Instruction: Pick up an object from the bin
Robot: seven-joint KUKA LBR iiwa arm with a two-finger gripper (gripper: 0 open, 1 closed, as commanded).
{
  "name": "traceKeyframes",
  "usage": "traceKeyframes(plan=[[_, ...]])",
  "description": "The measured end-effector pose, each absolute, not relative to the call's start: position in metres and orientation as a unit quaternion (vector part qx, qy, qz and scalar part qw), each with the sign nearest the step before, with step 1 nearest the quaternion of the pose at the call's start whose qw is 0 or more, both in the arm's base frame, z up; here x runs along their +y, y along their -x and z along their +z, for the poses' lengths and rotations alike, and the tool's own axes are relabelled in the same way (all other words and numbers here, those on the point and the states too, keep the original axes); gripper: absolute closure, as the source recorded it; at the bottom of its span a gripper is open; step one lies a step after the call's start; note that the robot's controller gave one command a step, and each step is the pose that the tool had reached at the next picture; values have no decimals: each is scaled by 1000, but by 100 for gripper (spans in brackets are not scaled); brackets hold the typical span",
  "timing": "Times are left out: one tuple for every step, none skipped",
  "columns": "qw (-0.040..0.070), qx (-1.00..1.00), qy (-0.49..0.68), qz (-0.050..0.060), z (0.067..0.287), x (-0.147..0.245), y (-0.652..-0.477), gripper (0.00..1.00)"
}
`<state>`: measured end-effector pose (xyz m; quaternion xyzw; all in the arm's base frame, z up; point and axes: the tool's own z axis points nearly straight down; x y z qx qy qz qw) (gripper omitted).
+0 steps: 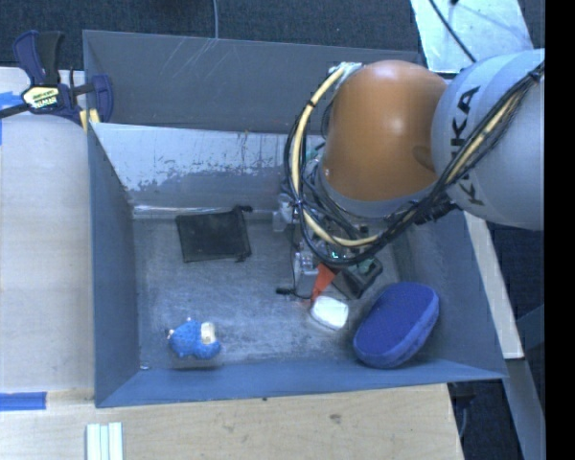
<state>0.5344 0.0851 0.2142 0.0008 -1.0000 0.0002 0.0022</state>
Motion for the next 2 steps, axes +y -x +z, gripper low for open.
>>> traceKeyframes(plan=[[2,-988,153,0,110,136,-536,0],[-3,-989,151,-1,69,172,-613,0]])
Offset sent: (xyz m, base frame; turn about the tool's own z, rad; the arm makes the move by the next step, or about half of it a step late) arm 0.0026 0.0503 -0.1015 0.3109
